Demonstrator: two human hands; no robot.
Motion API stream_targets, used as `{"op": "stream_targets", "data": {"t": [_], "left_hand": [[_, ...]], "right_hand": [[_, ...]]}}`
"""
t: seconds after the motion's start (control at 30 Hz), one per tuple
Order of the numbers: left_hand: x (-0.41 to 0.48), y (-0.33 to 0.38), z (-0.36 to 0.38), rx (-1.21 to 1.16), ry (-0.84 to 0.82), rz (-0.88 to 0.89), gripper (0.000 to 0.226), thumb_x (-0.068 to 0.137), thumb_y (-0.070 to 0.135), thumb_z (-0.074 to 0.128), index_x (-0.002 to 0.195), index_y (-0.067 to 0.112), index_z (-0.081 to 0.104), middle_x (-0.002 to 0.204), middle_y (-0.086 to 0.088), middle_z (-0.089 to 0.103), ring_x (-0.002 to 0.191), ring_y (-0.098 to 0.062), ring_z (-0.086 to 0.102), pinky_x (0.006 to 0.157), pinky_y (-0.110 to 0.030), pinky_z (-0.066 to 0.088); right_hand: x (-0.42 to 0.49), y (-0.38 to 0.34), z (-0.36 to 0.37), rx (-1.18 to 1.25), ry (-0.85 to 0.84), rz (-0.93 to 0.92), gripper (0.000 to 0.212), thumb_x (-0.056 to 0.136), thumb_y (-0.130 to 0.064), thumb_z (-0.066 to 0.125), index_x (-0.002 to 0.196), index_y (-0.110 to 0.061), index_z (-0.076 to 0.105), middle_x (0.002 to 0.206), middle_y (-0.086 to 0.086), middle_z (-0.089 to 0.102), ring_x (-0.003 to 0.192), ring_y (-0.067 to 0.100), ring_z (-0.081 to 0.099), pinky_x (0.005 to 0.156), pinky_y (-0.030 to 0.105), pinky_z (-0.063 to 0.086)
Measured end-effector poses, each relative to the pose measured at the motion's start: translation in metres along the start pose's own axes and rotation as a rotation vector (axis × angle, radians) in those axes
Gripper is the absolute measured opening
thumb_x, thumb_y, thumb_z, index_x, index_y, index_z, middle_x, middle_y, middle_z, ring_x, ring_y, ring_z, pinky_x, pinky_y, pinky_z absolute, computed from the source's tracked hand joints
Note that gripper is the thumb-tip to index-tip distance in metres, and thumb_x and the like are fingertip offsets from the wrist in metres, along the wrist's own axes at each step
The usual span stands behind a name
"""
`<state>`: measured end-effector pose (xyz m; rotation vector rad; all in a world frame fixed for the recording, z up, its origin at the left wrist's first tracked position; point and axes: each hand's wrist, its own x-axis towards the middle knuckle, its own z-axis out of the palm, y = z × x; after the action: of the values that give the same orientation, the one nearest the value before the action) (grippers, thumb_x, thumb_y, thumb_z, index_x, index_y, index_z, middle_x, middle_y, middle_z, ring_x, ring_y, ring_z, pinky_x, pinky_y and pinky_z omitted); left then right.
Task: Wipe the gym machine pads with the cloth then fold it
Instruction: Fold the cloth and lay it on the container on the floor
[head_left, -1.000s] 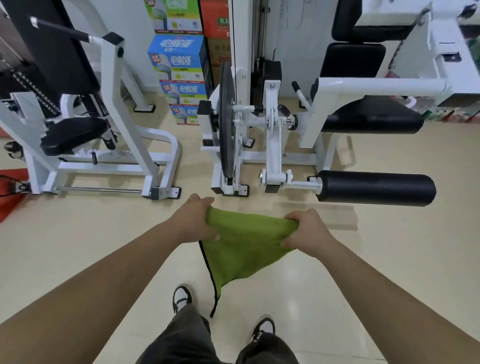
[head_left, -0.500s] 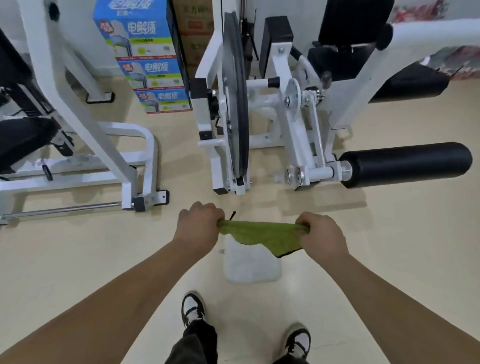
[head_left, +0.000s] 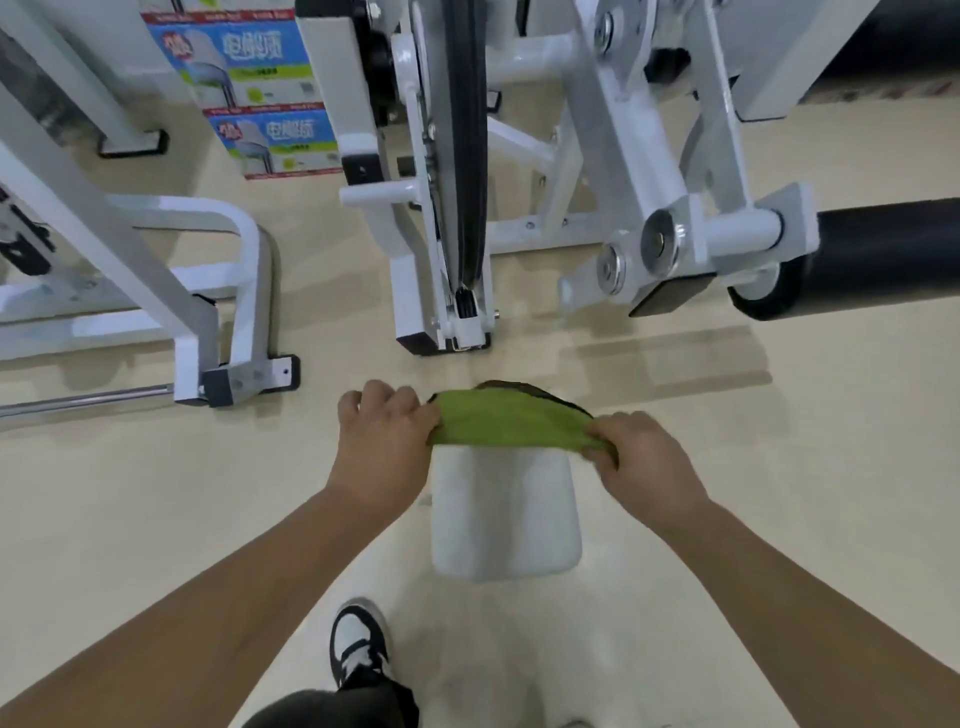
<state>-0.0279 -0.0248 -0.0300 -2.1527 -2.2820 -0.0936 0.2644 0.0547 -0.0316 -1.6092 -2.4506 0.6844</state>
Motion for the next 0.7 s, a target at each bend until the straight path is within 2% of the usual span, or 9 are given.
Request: {"op": "stream_targets", "data": {"t": [0.1,0.17,0.2,0.23,0.3,0.33,0.43,0.57,0.7], "left_hand": [[-0.029,0.006,0.055,0.01,-0.213,0.131,0.026,0.051,0.008,0.087,0.066,0.022,0.072,0.064,0.0,0.057,0.07,-0.03,0.057,0.069,-0.04,0.045],[-0.046,0.01,0.094,0.01,-0.409,0.198,0.013,0.07,0.018,0.082,0.081,0.02,0.075,0.08,-0.004,0.065,0.086,-0.032,0.061,0.072,-0.039,0.047],[-0.052,0.012,0.114,0.022,-0.549,0.213,0.011,0.081,0.021,0.075,0.092,0.018,0.075,0.094,-0.005,0.066,0.096,-0.031,0.059,0.074,-0.037,0.044],[-0.057,0.013,0.131,0.016,-0.685,0.234,0.013,0.087,0.022,0.069,0.098,0.014,0.072,0.104,-0.006,0.064,0.102,-0.029,0.056,0.075,-0.035,0.042],[-0.06,0.016,0.16,-0.078,-0.834,0.231,0.005,0.085,0.015,0.066,0.088,0.012,0.063,0.101,-0.006,0.057,0.098,-0.027,0.055,0.074,-0.036,0.046],[-0.058,0.016,0.175,-0.15,-0.869,0.22,0.01,0.083,0.011,0.063,0.079,0.014,0.055,0.093,-0.004,0.054,0.091,-0.026,0.054,0.072,-0.036,0.048],[-0.046,0.011,0.204,-0.324,-0.979,0.13,0.026,0.081,0.009,0.059,0.071,0.02,0.038,0.075,0.004,0.043,0.075,-0.02,0.045,0.063,-0.029,0.04],[-0.037,0.011,0.226,-0.542,-0.975,-0.065,0.017,0.085,0.012,0.052,0.072,0.017,0.042,0.073,0.002,0.049,0.069,-0.018,0.05,0.065,-0.033,0.045],[-0.038,0.02,0.235,-0.498,-1.052,-0.122,0.019,0.08,0.013,0.054,0.069,0.021,0.04,0.078,-0.002,0.043,0.072,-0.021,0.046,0.066,-0.034,0.038]], "right_hand": [[-0.013,0.026,0.05,-0.1,-0.309,0.005,0.019,0.092,-0.021,0.067,0.108,-0.022,0.077,0.097,0.001,0.064,0.102,0.026,0.057,0.073,0.032,0.047],[-0.016,0.041,0.087,-0.176,-0.537,0.069,0.017,0.089,-0.024,0.065,0.101,-0.023,0.076,0.103,0.001,0.057,0.105,0.023,0.052,0.082,0.034,0.051],[-0.017,0.046,0.106,-0.192,-0.621,0.118,0.011,0.083,-0.022,0.065,0.088,-0.023,0.074,0.102,0.003,0.057,0.099,0.022,0.051,0.079,0.034,0.052],[-0.017,0.052,0.124,-0.197,-0.687,0.153,0.008,0.075,-0.017,0.064,0.071,-0.023,0.066,0.096,0.006,0.058,0.088,0.021,0.049,0.069,0.032,0.049],[-0.012,0.059,0.154,-0.151,-0.789,0.163,0.022,0.067,-0.009,0.059,0.054,-0.017,0.044,0.072,0.008,0.047,0.066,0.02,0.037,0.052,0.028,0.029],[-0.008,0.061,0.165,-0.101,-0.822,0.163,0.027,0.069,-0.008,0.06,0.053,-0.016,0.039,0.065,0.005,0.04,0.061,0.019,0.033,0.05,0.028,0.024],[0.009,0.065,0.182,-0.002,-0.907,0.191,0.037,0.081,-0.015,0.067,0.058,-0.021,0.039,0.061,-0.004,0.036,0.059,0.017,0.035,0.052,0.028,0.027],[0.013,0.091,0.208,0.104,-0.899,0.201,0.038,0.084,-0.031,0.069,0.059,-0.023,0.042,0.066,-0.006,0.04,0.066,0.016,0.038,0.062,0.033,0.026],[0.012,0.107,0.213,0.149,-0.942,0.2,0.043,0.087,-0.024,0.071,0.051,-0.022,0.048,0.053,-0.016,0.041,0.059,0.012,0.039,0.06,0.031,0.027]]}}
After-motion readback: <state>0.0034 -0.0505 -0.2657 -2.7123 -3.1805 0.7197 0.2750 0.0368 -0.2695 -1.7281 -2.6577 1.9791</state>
